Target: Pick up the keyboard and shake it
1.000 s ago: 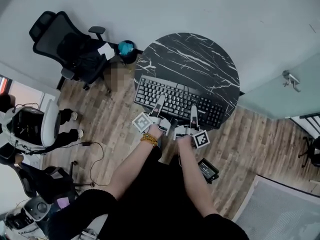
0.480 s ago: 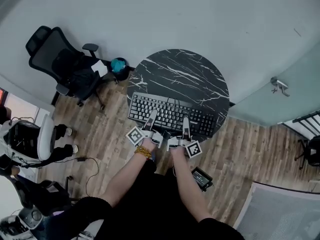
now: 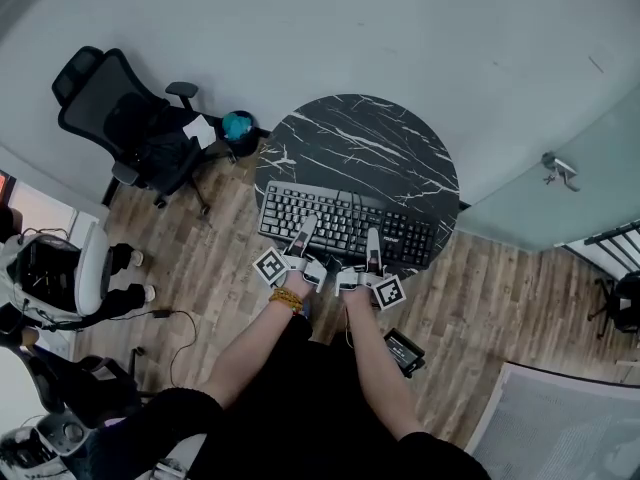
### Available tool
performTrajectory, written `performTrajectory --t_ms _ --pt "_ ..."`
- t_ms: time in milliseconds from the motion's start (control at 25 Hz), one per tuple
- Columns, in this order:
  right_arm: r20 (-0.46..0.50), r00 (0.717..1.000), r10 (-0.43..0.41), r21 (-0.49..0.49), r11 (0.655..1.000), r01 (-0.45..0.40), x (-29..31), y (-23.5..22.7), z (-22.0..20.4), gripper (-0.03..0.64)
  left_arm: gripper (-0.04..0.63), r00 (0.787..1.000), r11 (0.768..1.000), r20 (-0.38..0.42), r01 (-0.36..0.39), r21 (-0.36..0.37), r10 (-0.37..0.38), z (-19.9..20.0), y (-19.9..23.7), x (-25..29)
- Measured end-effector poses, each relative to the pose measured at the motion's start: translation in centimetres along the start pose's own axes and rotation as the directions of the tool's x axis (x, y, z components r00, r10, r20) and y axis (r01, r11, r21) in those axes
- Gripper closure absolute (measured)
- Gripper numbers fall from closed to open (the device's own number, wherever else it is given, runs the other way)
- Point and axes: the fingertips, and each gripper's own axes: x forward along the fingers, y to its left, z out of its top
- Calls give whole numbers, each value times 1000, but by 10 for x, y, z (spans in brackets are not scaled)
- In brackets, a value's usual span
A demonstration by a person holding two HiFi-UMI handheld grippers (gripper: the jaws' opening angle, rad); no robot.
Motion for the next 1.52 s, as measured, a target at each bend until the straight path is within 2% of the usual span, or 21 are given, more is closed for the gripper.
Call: performTrajectory --t_ms 240,440,680,1040,1360,1520 --pt "-37 999 -6 -17 1000 5 0 -1 -3 524 511 1000 1000 6 -11 -11 11 3 3 -4" --pt "-55 998 -15 -41 999 13 4 -7 1 523 511 1000 1000 -1 -16 16 16 7 12 -1" --pt "-51 999 -18 -13 1000 17 6 -4 -4 523 511 1000 1000 3 -19 -16 19 6 7 0" --pt "-49 999 -23 -9 1000 22 0 -4 -6 523 511 1000 1000 1 -18 -14 18 4 8 -5" --pt "-51 998 -34 -28 999 33 0 -5 -4 523 511 1000 1000 3 -12 -27 12 2 7 -4" --pt "-65 997 -32 -69 997 27 2 6 -3 530 512 1000 998 18 2 -66 -1 2 8 -7"
